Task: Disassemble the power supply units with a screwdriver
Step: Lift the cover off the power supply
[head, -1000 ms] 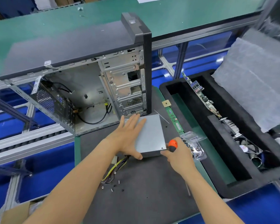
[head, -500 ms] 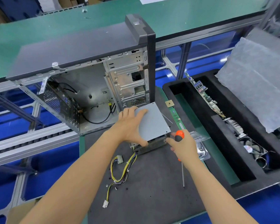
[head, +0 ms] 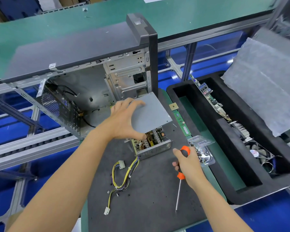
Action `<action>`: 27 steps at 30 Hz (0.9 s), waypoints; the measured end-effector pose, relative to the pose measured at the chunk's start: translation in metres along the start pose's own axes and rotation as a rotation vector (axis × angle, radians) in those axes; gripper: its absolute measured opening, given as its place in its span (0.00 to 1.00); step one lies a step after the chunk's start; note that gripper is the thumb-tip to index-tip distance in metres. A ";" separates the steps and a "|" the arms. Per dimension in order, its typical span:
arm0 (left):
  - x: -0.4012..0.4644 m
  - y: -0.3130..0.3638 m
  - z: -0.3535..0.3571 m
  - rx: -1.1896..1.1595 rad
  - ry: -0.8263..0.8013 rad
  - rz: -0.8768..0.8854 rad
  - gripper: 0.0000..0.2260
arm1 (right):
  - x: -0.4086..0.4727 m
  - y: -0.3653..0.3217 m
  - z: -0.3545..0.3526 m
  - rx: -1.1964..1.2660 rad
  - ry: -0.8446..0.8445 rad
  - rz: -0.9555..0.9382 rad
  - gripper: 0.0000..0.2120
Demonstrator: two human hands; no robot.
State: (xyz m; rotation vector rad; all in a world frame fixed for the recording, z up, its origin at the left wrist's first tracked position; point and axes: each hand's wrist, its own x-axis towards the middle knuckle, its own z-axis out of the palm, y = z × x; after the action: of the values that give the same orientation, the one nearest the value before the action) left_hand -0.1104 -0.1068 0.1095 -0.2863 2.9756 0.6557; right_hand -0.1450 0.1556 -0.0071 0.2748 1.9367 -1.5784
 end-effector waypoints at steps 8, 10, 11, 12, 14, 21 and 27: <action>-0.068 -0.048 -0.005 -1.095 0.165 -0.019 0.33 | 0.006 0.016 -0.003 -0.015 -0.022 0.075 0.11; -0.091 -0.066 0.015 -1.541 0.169 -0.095 0.30 | 0.008 0.020 -0.004 -0.027 -0.015 0.097 0.11; -0.103 -0.075 0.027 -1.723 0.156 -0.125 0.31 | 0.008 0.021 -0.003 -0.031 -0.012 0.106 0.11; -0.113 -0.085 0.040 -1.858 0.177 -0.168 0.32 | 0.009 0.022 -0.003 -0.036 -0.011 0.110 0.11; -0.129 -0.103 0.066 -2.062 0.324 -0.326 0.29 | 0.010 0.025 -0.001 -0.056 -0.008 0.108 0.12; -0.153 -0.137 0.114 -2.081 0.612 -0.738 0.23 | 0.011 0.028 0.002 -0.104 0.005 0.085 0.12; -0.165 -0.157 0.121 -1.628 0.488 -0.862 0.08 | 0.010 0.029 0.002 -0.135 0.006 0.074 0.12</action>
State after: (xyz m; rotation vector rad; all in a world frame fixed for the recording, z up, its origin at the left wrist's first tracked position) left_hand 0.0869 -0.1685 -0.0449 -1.7097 1.3660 2.6977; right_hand -0.1370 0.1588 -0.0364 0.2922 2.0041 -1.3943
